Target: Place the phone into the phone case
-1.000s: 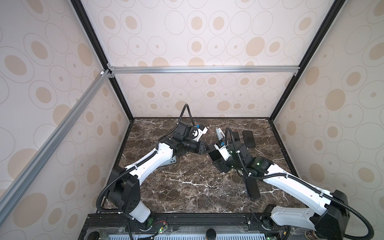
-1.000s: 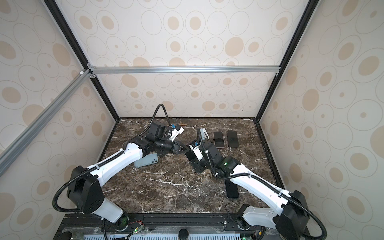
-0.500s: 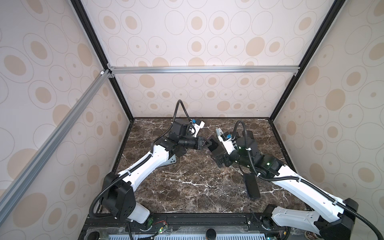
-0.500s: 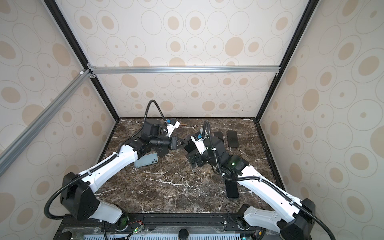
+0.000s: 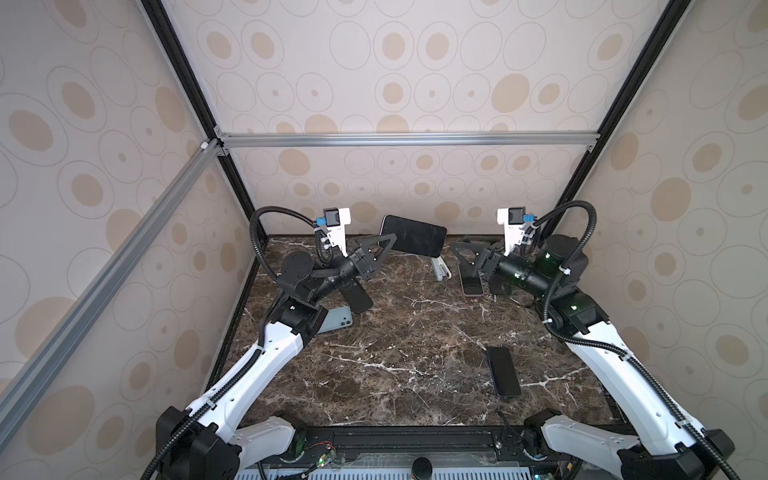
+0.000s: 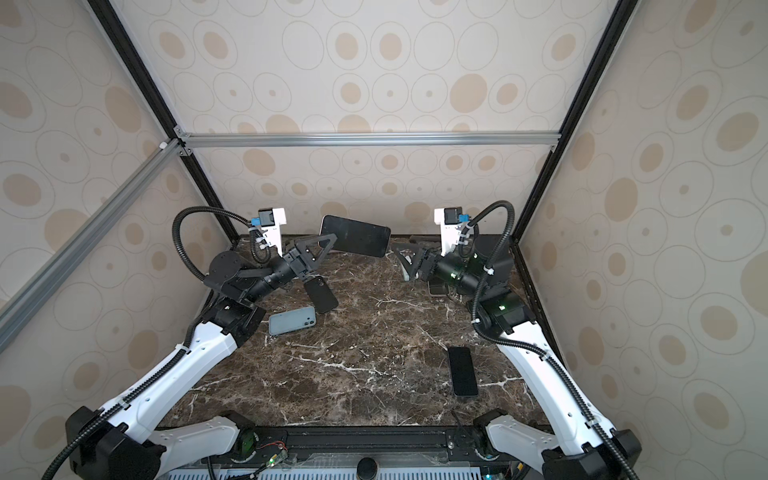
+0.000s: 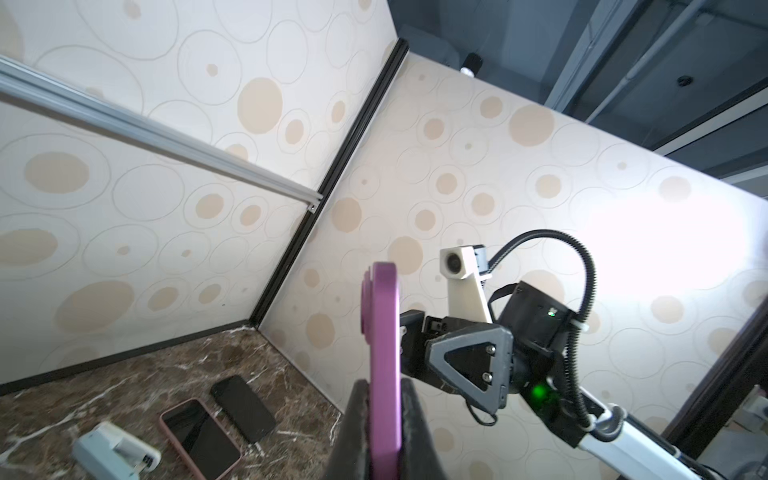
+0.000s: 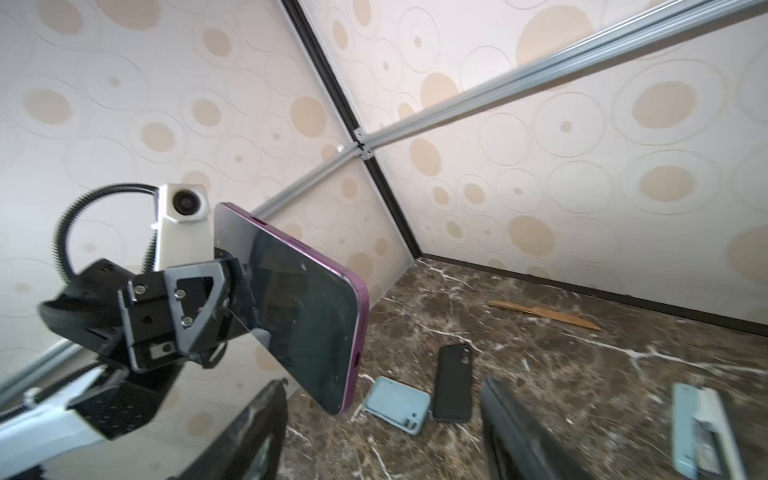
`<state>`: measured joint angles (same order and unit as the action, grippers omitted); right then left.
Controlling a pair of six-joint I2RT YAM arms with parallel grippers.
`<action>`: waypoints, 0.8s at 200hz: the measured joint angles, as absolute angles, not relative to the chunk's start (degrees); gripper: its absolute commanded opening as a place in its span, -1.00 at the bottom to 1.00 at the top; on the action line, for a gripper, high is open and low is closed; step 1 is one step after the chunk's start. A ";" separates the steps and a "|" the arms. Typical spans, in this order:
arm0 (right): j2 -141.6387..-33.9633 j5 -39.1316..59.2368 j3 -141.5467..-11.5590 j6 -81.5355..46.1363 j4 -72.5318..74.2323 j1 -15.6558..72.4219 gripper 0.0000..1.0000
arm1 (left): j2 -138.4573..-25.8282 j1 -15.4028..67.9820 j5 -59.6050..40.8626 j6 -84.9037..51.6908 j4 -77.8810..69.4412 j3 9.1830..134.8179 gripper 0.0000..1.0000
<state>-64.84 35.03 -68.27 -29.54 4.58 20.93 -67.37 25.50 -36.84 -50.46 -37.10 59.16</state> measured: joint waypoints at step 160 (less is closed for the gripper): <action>-75.92 58.00 -77.80 -47.59 28.05 22.90 -0.50 | -71.20 25.50 -42.59 -64.31 -58.28 57.98 -1.00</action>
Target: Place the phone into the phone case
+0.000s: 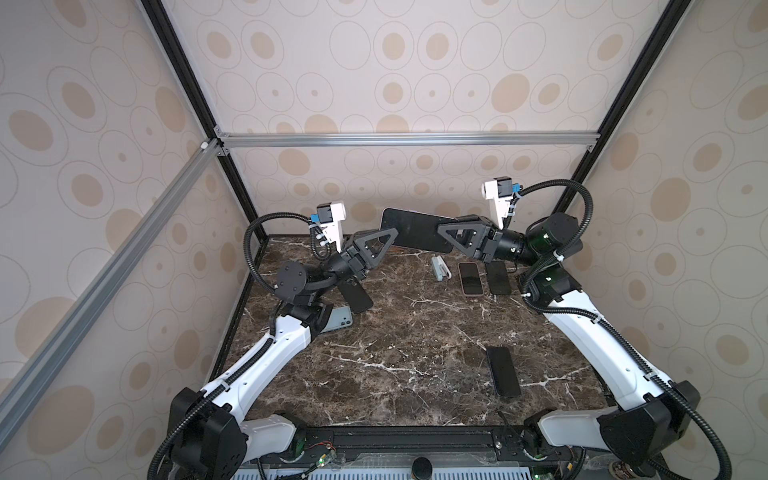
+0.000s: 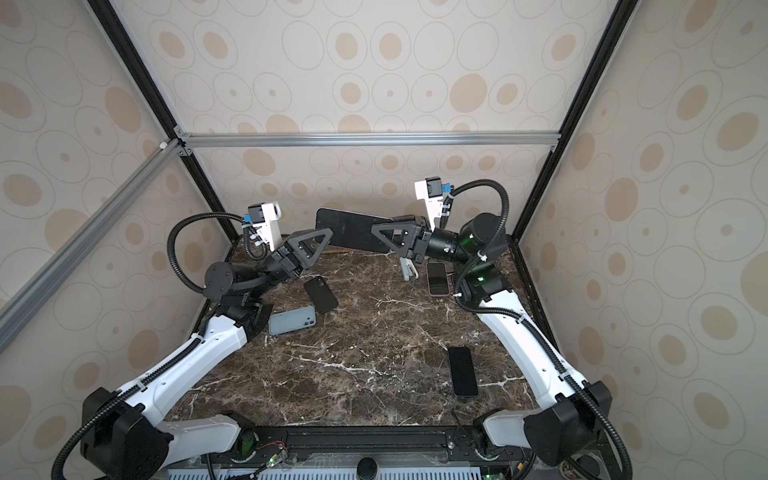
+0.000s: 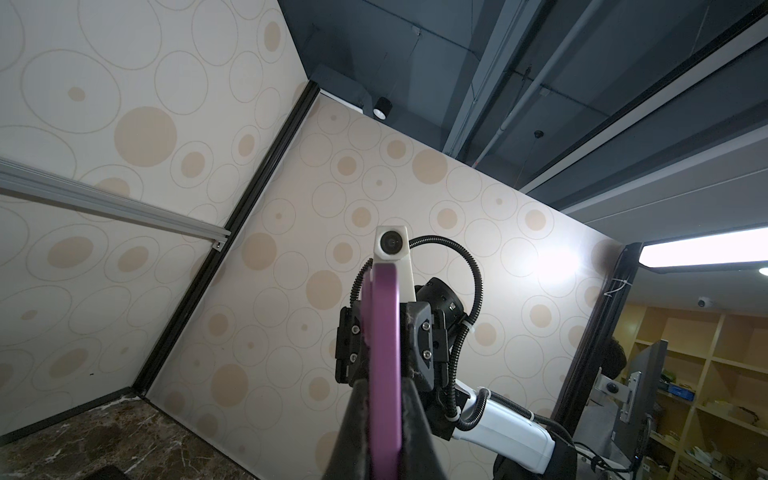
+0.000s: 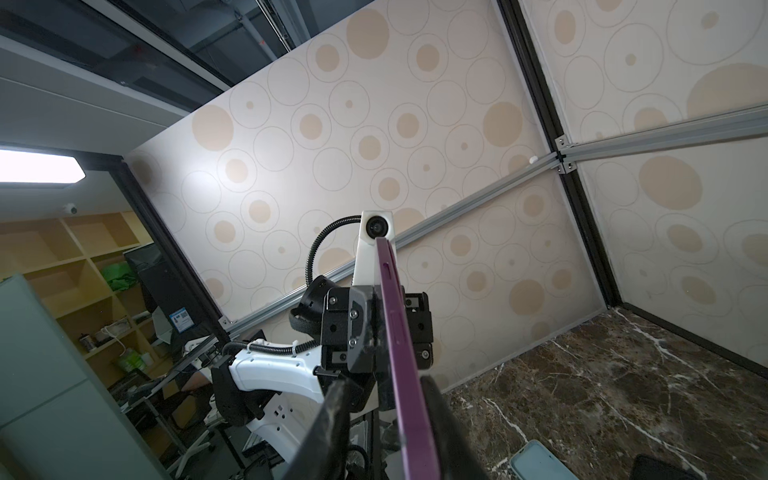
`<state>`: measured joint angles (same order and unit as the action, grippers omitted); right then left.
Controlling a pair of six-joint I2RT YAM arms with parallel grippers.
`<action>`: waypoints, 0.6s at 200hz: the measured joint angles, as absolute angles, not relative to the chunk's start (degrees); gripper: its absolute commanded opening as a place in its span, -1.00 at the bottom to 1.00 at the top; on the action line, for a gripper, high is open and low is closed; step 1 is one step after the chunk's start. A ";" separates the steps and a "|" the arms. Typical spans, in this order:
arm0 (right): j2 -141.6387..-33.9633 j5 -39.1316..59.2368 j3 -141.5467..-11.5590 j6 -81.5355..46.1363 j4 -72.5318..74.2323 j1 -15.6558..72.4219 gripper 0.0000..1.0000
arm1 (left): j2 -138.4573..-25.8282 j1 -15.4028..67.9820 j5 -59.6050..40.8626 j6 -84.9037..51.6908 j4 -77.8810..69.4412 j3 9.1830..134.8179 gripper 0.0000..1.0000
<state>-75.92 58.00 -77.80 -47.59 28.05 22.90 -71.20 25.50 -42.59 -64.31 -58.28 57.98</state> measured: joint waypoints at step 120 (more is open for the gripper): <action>-74.41 50.85 -77.84 -39.51 11.46 23.40 -1.00 | -62.89 25.30 -29.06 -46.54 -38.68 56.47 0.58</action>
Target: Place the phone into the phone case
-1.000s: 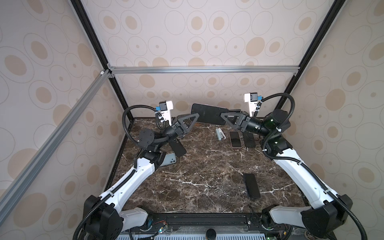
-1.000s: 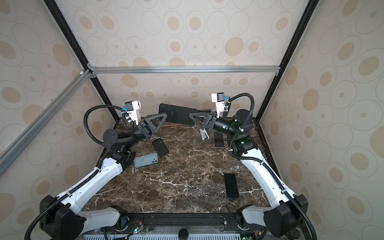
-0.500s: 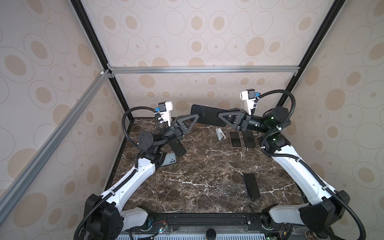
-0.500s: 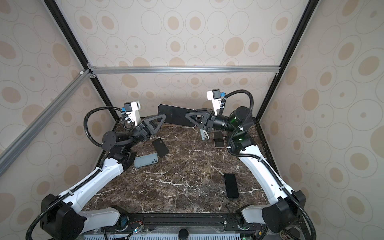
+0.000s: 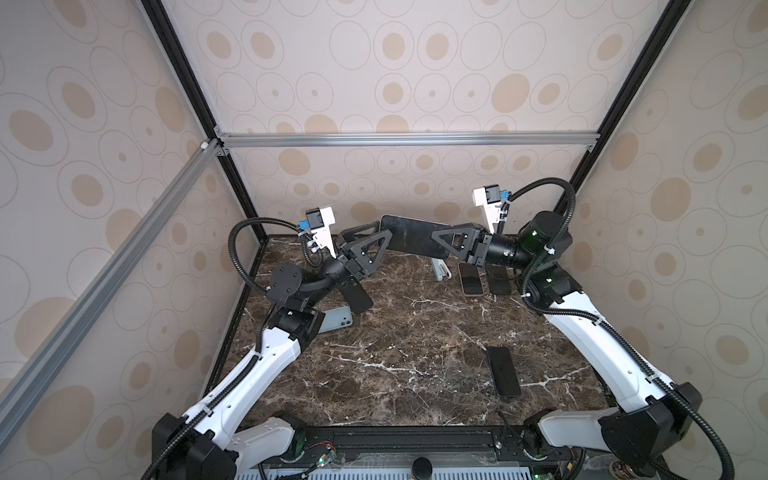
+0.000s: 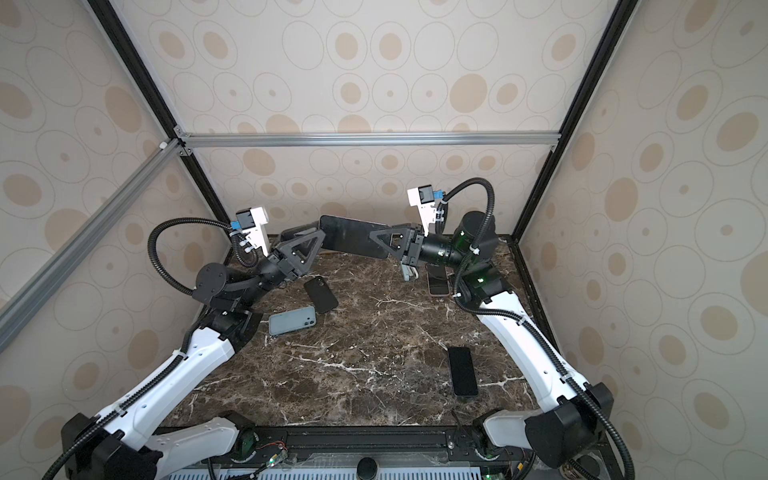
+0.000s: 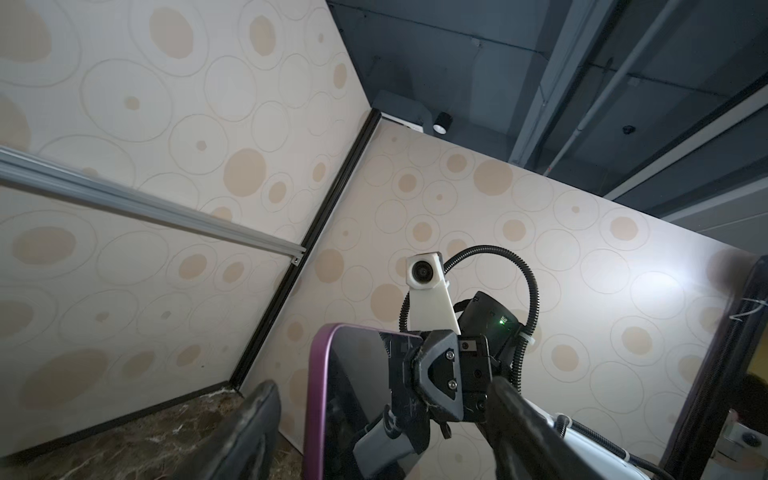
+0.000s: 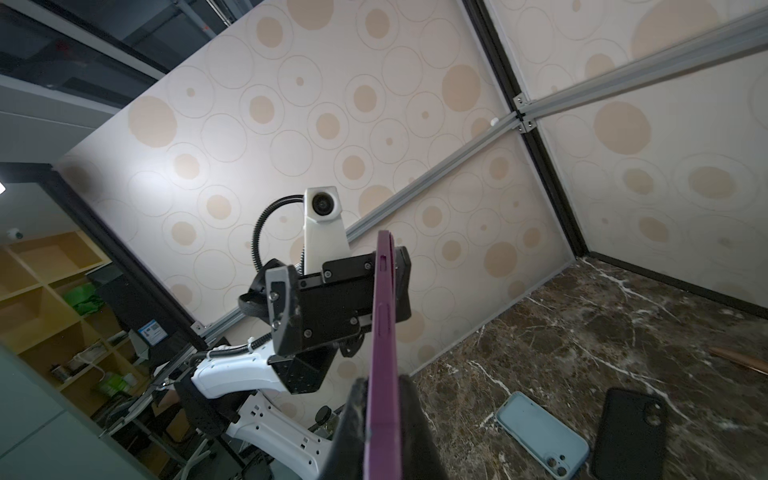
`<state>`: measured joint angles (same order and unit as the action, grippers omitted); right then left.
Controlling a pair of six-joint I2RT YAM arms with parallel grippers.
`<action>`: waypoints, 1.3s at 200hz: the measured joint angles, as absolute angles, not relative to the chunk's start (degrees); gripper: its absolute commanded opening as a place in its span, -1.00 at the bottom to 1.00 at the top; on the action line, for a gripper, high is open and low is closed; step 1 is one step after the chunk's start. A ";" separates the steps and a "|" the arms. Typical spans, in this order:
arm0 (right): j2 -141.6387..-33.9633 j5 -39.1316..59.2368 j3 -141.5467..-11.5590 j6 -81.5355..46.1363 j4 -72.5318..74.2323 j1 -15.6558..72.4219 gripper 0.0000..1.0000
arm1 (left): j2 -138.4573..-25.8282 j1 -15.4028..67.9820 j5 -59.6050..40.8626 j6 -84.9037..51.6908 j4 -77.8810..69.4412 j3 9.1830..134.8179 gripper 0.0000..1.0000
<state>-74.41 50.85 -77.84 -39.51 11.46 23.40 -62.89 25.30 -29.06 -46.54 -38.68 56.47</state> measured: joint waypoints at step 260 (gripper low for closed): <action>-64.34 19.14 -76.25 -23.94 -21.45 22.76 -1.00 | -107.68 24.80 -3.27 -19.44 2.48 60.40 -0.21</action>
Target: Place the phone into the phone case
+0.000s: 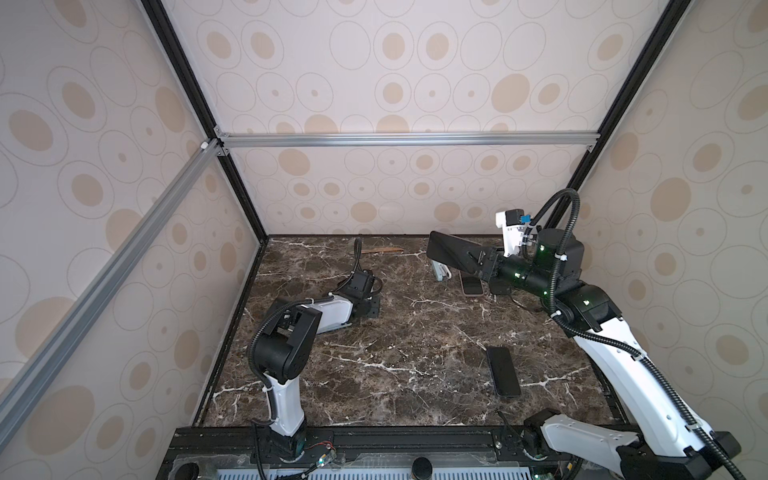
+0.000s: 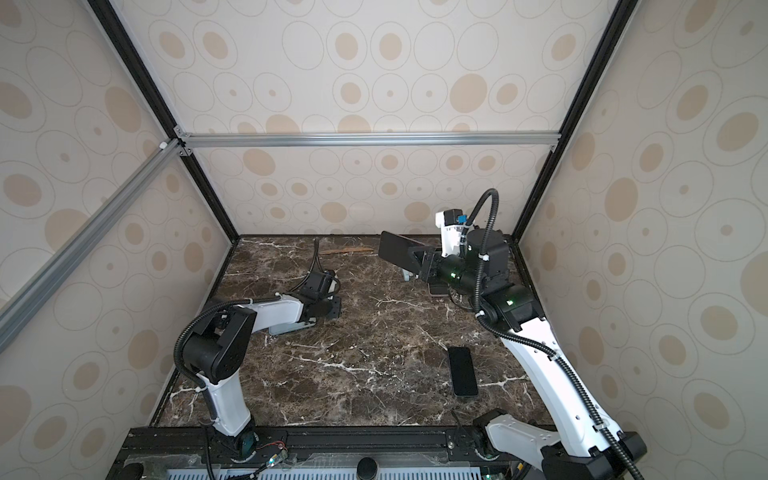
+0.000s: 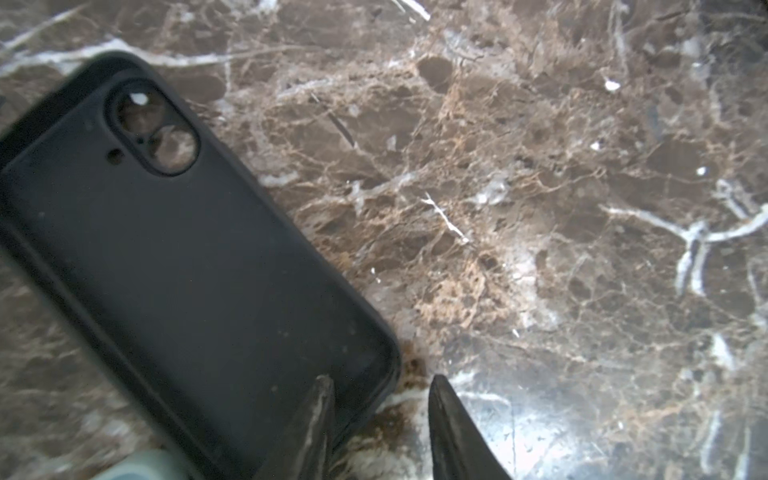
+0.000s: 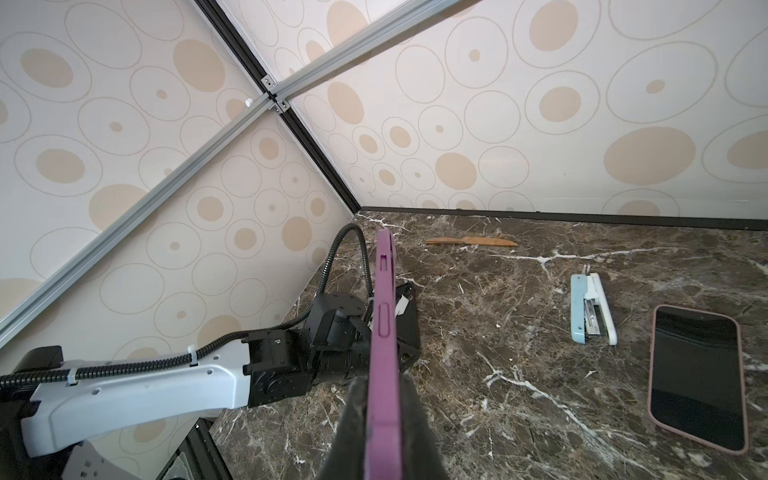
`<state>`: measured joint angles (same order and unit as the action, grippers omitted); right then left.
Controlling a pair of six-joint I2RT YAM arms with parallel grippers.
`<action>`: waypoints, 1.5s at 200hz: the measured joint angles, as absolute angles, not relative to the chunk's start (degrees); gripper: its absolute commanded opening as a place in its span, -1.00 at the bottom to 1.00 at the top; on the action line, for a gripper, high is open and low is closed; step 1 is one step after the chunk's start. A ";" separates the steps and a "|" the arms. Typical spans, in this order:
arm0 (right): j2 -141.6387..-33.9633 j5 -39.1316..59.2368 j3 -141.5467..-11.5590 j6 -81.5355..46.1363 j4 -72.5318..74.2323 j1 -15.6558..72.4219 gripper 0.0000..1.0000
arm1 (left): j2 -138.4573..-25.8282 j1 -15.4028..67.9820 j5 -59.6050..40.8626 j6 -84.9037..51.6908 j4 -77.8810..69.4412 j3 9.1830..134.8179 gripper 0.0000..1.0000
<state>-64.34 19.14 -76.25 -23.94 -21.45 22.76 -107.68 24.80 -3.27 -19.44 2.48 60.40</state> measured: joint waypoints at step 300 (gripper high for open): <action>-75.57 13.52 -62.19 -40.56 -17.85 35.11 -1.00 | -99.79 23.57 -11.94 -36.01 -2.02 58.15 -0.08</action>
